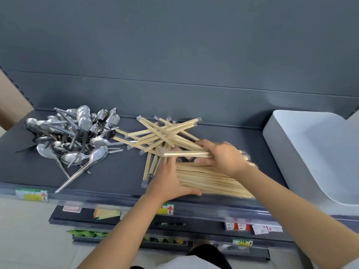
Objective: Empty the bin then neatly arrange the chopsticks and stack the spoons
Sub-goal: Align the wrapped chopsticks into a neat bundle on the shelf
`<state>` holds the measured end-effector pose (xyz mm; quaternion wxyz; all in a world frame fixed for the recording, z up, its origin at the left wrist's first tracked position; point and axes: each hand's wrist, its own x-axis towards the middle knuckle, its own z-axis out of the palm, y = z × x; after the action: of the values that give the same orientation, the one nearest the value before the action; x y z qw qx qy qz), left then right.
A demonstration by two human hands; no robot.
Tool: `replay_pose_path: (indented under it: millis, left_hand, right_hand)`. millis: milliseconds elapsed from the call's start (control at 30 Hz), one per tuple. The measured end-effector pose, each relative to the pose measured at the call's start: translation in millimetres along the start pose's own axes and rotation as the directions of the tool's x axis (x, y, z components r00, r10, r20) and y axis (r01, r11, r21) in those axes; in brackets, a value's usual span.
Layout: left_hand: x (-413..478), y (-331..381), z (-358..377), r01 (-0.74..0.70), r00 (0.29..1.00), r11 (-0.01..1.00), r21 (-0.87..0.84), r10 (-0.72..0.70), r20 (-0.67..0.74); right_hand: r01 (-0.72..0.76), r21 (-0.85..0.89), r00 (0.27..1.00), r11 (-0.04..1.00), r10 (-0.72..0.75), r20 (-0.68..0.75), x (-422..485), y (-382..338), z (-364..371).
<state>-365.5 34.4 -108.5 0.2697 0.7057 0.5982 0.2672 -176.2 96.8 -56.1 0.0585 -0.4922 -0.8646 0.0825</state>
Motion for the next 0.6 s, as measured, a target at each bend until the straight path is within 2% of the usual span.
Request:
replay_pose_path:
  millis: [167, 233, 367, 500, 600]
  left_hand:
    - [-3.6, -3.2, 2.2, 0.057, 0.998, 0.991, -0.123, -0.054, 0.031]
    - [-4.4, -0.2, 0.1, 0.048, 0.999, 0.990, -0.129, -0.046, 0.019]
    - [-3.8, 4.1, -3.8, 0.044, 0.999, 0.992, -0.116, -0.044, 0.005]
    - [-2.1, 3.6, -3.6, 0.061, 0.998, 0.993, -0.106, -0.060, 0.011]
    - [-1.6, 3.1, -3.5, 0.062, 0.998, 0.988, -0.139, -0.060, 0.021]
  right_hand:
    - [-0.023, -0.103, 0.999, 0.994, 0.026, 0.020, -31.7, -1.7, 12.7]
    - [-0.086, -0.109, 0.996, 0.990, 0.090, 0.028, -36.6, -1.2, 17.8]
    - [-0.177, -0.096, 0.982, 0.979, 0.170, -0.079, -40.6, -0.1, 24.3]
    - [-0.169, -0.083, 0.984, 0.982, 0.163, -0.071, -43.1, -1.8, 24.5]
    - [-0.212, -0.042, 0.961, 0.976, 0.201, -0.190, -46.7, 2.5, 29.2]
